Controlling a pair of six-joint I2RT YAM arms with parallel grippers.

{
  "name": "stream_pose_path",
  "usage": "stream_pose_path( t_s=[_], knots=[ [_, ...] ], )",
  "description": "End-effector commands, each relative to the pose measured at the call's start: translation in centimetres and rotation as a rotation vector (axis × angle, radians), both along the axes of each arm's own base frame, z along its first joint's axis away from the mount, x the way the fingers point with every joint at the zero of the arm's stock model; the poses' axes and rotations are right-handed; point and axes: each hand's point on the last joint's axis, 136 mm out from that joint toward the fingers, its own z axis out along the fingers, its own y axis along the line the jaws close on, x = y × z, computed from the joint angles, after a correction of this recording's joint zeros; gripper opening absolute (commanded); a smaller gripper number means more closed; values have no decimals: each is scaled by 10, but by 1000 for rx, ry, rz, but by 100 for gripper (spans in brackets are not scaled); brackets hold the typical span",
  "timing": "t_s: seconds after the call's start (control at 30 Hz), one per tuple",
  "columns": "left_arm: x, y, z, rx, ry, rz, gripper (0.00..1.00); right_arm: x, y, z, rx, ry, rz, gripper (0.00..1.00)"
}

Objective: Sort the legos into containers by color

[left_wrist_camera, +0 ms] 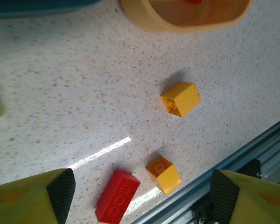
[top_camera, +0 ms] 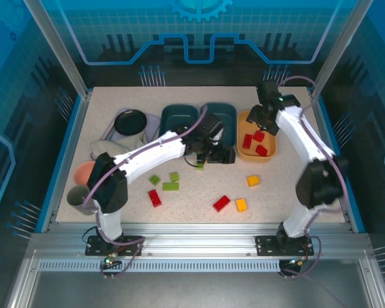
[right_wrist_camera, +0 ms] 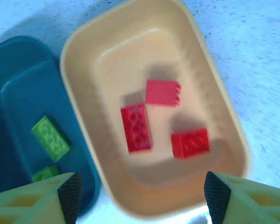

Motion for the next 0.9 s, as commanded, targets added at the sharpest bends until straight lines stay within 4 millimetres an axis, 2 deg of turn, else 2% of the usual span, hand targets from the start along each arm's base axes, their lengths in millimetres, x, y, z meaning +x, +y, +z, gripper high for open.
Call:
stream_pose_path(
  t_s=[0.0, 0.1, 0.2, 0.3, 0.37, 0.47, 0.63, 0.87],
  knots=[
    [-7, -21, -20, 25, 86, -2, 79, -64, -10, 10, -41, -40, 62, 73],
    [-5, -38, -36, 39, 142, 48, 80, -114, -10, 20, -33, -133, 145, 74],
    [-5, -59, -48, 51, 172, 76, 83, -155, -2, 29, -6, -235, 265, 76],
    [-7, -79, -57, 82, 154, 45, 84, -188, -1, 36, 23, -288, 316, 77],
    [-6, -88, -62, 112, 120, 16, 86, -202, -2, 41, 41, -309, 326, 78],
    [0, -99, -73, 127, 102, 6, 87, -215, -4, 50, 65, -355, 335, 78],
    [7, -109, -91, 144, 102, 27, 89, -222, -1, 59, 96, -388, 353, 79],
    [-4, -120, -114, 202, 108, 32, 89, -225, -2, 61, 99, -401, 353, 79]
  ],
)
